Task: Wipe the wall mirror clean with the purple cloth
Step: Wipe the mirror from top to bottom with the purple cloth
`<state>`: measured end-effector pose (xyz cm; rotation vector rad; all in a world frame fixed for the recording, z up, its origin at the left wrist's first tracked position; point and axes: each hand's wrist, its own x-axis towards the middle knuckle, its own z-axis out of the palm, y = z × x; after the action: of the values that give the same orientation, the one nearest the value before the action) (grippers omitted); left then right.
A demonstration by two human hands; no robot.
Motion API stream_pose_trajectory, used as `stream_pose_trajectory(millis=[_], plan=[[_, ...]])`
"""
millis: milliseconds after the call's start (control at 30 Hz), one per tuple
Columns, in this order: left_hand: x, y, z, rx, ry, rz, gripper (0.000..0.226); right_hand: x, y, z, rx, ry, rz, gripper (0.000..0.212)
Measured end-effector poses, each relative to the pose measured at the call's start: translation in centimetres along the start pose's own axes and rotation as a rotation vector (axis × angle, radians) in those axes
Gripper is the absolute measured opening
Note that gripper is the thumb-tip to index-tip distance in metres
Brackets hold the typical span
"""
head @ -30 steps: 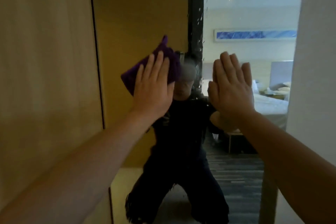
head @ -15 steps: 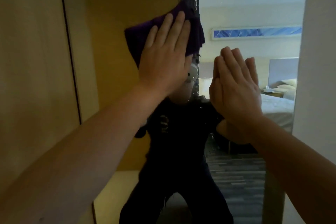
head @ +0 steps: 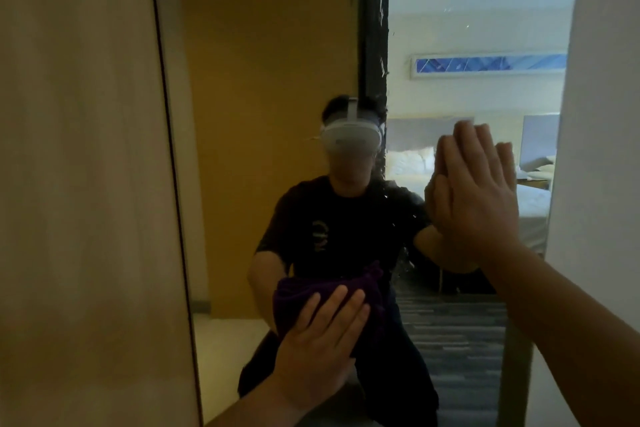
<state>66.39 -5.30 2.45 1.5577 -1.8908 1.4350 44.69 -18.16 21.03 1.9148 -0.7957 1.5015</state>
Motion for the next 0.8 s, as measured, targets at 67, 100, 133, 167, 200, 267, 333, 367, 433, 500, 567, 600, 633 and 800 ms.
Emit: stream_pose_trajectory(millis=[67,100,133,167,200,267,333,367,433,500,567,600,633,800], plan=[[1.3,-0.7,-0.7,-0.023,-0.005,-0.03,0.071,-0.1,0.0,0.0,-0.026,-0.036,-0.005,0.057],[2.5,-1.2,-1.2,-0.035,0.007,-0.055,0.07,-0.1,0.1,0.1,-0.037,-0.043,-0.001,0.058],[4.0,-1.9,-1.7,-0.042,0.026,-0.081,0.068,0.0,0.1,0.1,-0.048,-0.05,0.003,0.059],[5.7,-2.7,-2.4,-0.048,0.042,-0.106,0.066,0.1,0.1,0.1,-0.057,-0.061,0.005,0.059],[7.6,-3.5,-3.3,-0.054,0.053,-0.127,0.065,0.0,0.1,0.1,-0.06,-0.075,0.004,0.059],[11.6,-5.5,-5.2,-0.057,0.079,-0.159,0.065,0.2,0.2,-0.3,-0.039,-0.083,-0.007,0.058],[16.1,-7.8,-7.5,-0.057,0.128,-0.212,0.066,1.5,0.5,-1.2,-0.035,-0.094,-0.029,0.059],[18.6,-9.1,-8.8,-0.055,0.163,-0.246,0.065,2.8,0.7,-1.7,-0.051,-0.099,-0.032,0.06],[24.2,-11.9,-11.5,-0.056,0.246,-0.332,0.062,6.2,1.2,-2.4,-0.073,-0.076,-0.012,0.061],[30.1,-14.9,-14.6,-0.097,0.317,-0.459,0.058,9.3,1.7,-2.9,-0.102,-0.081,0.009,0.067],[35.6,-17.5,-17.7,-0.118,0.344,-0.541,0.056,10.9,2.1,-2.8,-0.127,-0.094,0.01,0.071],[38.1,-18.5,-18.9,-0.094,0.336,-0.536,0.055,11.2,2.4,-2.7,-0.136,-0.091,0.004,0.071],[40.2,-19.3,-19.9,-0.057,0.321,-0.506,0.055,11.2,2.6,-2.5,-0.146,-0.083,-0.003,0.07],[43.9,-19.7,-20.7,0.068,0.303,-0.305,0.057,11.1,3.2,-1.8,-0.106,-0.025,-0.041,0.064]])
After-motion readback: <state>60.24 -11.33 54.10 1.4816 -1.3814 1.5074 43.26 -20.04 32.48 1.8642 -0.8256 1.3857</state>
